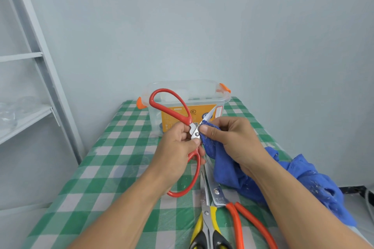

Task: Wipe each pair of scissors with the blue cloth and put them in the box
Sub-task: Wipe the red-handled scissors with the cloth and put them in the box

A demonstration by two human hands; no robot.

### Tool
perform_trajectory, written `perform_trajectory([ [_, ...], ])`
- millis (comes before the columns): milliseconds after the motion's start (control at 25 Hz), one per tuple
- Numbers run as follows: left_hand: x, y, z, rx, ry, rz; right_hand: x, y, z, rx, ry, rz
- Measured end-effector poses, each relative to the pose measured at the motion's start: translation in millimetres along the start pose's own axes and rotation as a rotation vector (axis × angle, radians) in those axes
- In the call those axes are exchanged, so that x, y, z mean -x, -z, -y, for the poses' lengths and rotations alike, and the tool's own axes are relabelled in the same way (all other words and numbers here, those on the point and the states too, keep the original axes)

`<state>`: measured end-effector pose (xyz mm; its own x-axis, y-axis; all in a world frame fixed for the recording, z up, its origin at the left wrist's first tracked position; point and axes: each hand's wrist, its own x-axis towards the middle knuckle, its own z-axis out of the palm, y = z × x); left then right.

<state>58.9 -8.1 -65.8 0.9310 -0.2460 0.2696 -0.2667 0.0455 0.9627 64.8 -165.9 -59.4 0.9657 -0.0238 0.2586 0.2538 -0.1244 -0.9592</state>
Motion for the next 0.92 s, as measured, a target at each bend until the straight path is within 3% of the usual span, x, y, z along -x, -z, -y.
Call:
perform_trajectory([
  [440, 1, -3, 4, 0.011, 0.036, -0.039, -1, -2, -4, 0.004, 0.012, -0.138],
  [640, 0, 0, 5, 0.034, 0.065, -0.053, -1, 9, 3, -0.132, -0.045, -0.187],
  [920, 0, -1, 5, 0.121, 0.1, -0.034, 3, 12, 3, -0.008, 0.01, -0.016],
])
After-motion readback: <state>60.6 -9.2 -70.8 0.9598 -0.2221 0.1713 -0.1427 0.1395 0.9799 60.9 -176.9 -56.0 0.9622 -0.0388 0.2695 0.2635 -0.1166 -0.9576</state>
